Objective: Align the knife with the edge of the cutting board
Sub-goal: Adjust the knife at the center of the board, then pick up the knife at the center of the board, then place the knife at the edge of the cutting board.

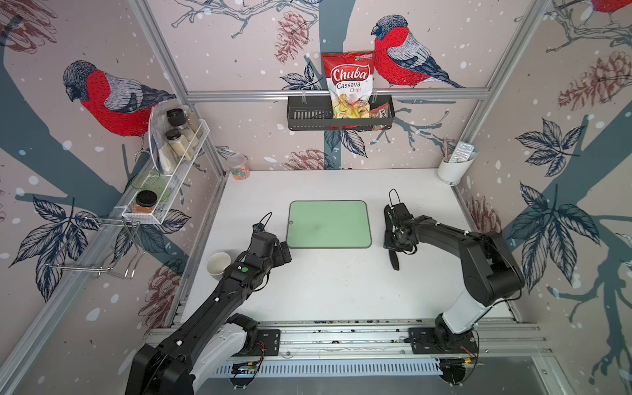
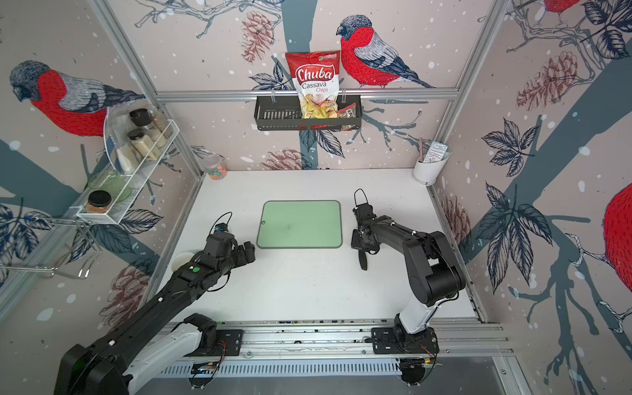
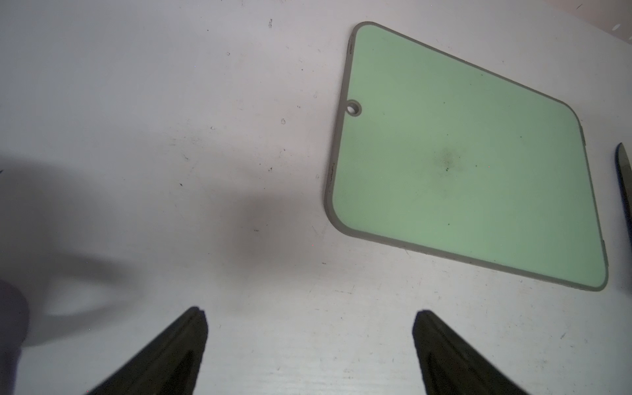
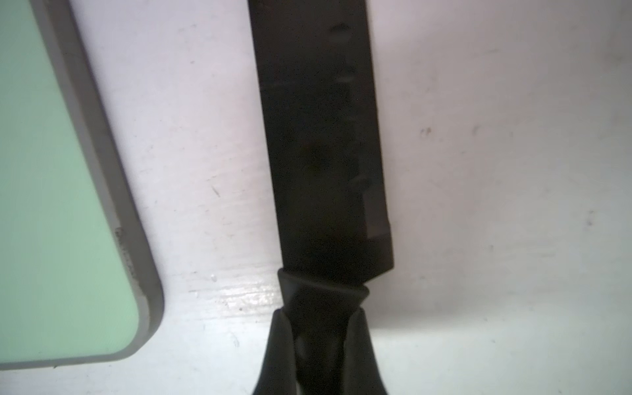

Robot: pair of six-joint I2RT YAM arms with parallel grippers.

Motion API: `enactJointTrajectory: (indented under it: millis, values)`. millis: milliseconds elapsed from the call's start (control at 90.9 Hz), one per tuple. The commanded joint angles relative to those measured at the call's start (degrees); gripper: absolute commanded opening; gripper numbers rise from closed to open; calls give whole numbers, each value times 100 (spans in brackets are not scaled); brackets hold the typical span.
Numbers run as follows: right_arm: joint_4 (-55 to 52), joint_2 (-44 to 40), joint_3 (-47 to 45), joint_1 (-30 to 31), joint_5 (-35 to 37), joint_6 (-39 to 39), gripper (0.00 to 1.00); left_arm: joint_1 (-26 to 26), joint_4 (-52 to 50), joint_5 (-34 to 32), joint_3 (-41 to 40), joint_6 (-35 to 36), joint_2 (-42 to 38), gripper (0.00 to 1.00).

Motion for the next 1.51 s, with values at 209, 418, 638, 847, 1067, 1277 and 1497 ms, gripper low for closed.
enactJointTrajectory:
  millis: [209, 418, 638, 847, 1067, 1277, 1497]
  values:
    - [-504, 169, -129, -148, -6, 37, 0, -26, 40, -183, 79, 26, 103, 96]
    - [-581, 138, -84, -111, 124, 57, 0, -26, -15, -282, 80, -34, 104, 96]
    - [-925, -418, 228, 289, 1027, 155, 0, -26, -295, -577, 174, -228, 31, 96]
    - [-1189, -1017, 446, 763, 1166, 353, 0, -27, -650, -928, 64, -294, -279, 96]
    - [-1013, -1067, 548, 1433, 1088, 903, 0, -26, -892, -1254, -203, -381, -768, 95]
    - [-990, -503, 985, 2060, 1339, 1343, 0, -28, -937, -1297, -338, -501, -1022, 95]
    - [-1031, -30, 1263, 2417, 1709, 1577, 0, -26, -909, -1301, -418, -489, -1147, 95]
